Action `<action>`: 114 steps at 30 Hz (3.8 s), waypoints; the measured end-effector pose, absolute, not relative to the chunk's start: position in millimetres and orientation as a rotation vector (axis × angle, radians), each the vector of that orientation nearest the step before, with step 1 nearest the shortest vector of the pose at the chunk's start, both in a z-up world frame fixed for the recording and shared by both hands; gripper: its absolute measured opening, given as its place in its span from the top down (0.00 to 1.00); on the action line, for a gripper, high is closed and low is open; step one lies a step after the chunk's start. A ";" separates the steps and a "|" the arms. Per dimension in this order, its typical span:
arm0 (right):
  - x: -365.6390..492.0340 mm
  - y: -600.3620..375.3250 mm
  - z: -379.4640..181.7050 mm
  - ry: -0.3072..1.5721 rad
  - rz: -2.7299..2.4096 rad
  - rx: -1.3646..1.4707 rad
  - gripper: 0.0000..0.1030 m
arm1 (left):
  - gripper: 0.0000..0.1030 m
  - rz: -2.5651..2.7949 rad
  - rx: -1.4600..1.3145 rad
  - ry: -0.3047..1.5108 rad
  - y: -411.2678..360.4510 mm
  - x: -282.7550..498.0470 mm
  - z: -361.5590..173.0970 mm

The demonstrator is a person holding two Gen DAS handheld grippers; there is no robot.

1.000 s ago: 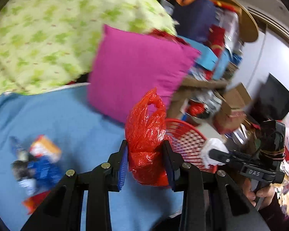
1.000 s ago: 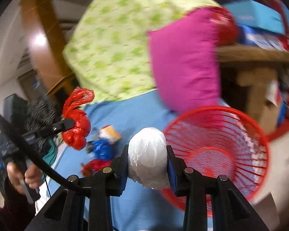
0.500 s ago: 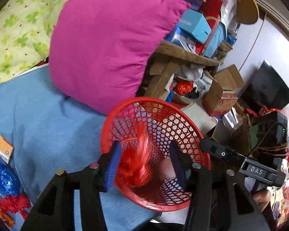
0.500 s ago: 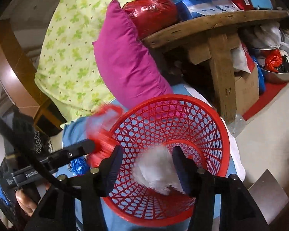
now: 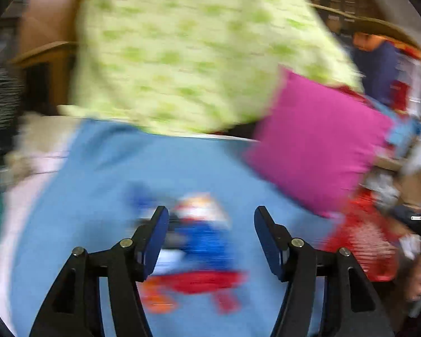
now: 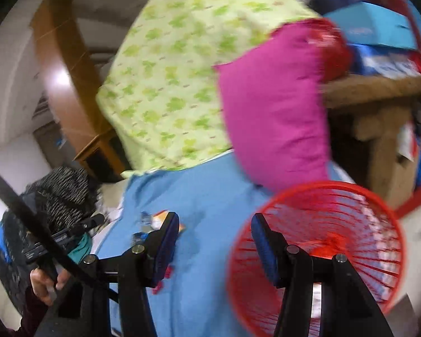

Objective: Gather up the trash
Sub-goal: 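Grasp the black plastic bag with the left tool while the right tool grasps the blue bag, then lift the black and blue bags and carry them toward the red basket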

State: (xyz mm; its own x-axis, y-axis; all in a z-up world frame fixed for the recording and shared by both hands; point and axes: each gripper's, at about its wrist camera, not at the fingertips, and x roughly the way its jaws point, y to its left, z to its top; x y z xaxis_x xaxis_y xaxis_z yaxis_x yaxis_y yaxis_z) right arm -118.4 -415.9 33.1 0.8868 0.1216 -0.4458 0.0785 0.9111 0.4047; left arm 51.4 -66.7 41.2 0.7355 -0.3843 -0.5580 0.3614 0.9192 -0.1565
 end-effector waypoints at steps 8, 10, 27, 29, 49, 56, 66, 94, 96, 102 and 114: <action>-8.7 -320.2 -23.5 0.678 0.217 0.429 0.44 | 0.37 -0.188 -0.150 0.753 21.6 89.9 -27.8; 16.7 -302.1 -46.8 0.730 0.239 0.428 0.44 | 0.37 -0.191 -0.184 0.795 26.0 101.7 -48.5; 117.4 -258.9 -141.1 0.893 0.313 0.440 0.37 | 0.37 -0.402 -0.332 0.930 -24.3 197.1 -120.8; 120.3 -253.0 -145.2 0.898 0.306 0.407 0.37 | 0.46 -0.416 -0.334 0.950 -30.0 201.6 -126.8; 47.6 -292.3 -79.7 0.662 0.261 0.431 0.57 | 0.80 -0.316 -0.008 0.679 -64.9 119.4 -36.6; 23.5 -303.3 -59.4 0.597 0.228 0.427 0.57 | 0.80 -0.287 0.055 0.586 -77.7 79.1 -1.2; -47.6 -331.2 -21.6 0.470 0.157 0.453 0.57 | 0.80 -0.288 0.177 0.438 -114.7 9.7 55.8; -244.6 -383.9 78.5 0.250 0.043 0.448 0.57 | 0.80 -0.397 0.348 0.178 -217.0 -151.4 166.7; -253.0 -387.3 80.7 0.237 0.034 0.454 0.57 | 0.80 -0.404 0.354 0.171 -222.6 -155.3 169.4; -266.9 -397.4 82.9 0.213 0.010 0.467 0.57 | 0.80 -0.425 0.371 0.171 -239.8 -161.1 171.2; -282.9 -411.8 82.0 0.186 -0.019 0.490 0.57 | 0.80 -0.453 0.404 0.177 -266.8 -168.5 169.1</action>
